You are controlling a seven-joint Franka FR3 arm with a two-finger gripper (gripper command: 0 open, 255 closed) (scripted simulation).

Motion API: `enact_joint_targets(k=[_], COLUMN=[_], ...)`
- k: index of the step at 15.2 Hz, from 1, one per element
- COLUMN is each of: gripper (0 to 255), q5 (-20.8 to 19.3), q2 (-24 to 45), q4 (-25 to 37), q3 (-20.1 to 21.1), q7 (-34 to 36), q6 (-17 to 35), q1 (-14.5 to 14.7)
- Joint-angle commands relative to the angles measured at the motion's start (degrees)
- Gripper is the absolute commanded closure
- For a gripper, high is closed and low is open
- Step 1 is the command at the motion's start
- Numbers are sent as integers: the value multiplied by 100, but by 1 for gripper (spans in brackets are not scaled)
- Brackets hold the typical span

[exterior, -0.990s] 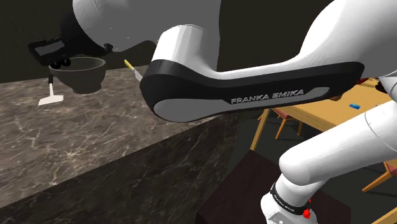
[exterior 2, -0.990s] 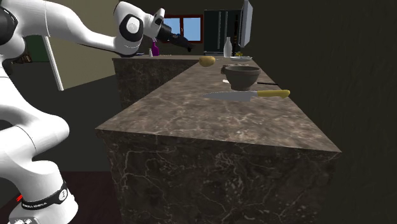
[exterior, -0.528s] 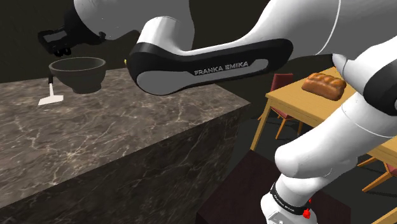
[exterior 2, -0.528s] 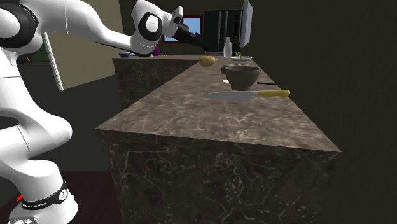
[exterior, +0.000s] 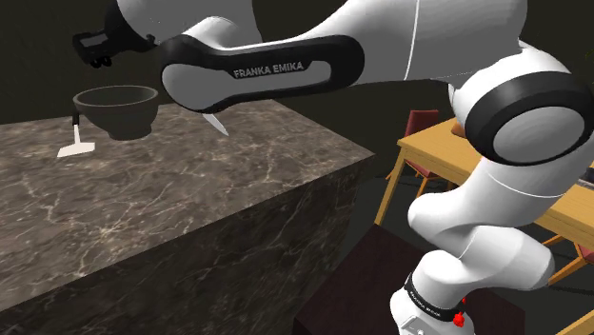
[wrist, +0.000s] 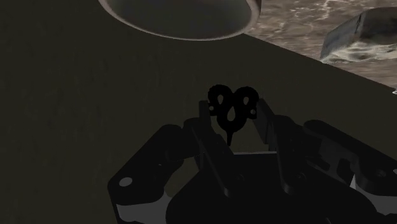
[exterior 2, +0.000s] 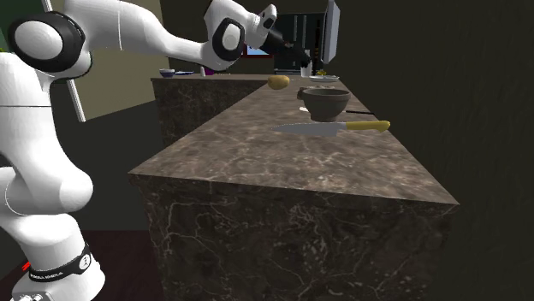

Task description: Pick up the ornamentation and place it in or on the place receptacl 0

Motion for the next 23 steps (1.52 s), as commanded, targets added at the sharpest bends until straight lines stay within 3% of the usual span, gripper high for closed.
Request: enact_joint_targets(k=[1,3,4,17,23], gripper=[255,255,255,255,255], q5=[1141,1757,2213,2377,2387], q2=[-385,-702,-1014,-1007,-1010], q4=[490,991,1500,532,506], q3=[1001,1576,1994,2242,2255], q7=[-952,-1502,-1897,-2095,-2104], q6=[-53,-188,-351,641,671], q1=[-1272,-2072,-2705,-2693,-2699])
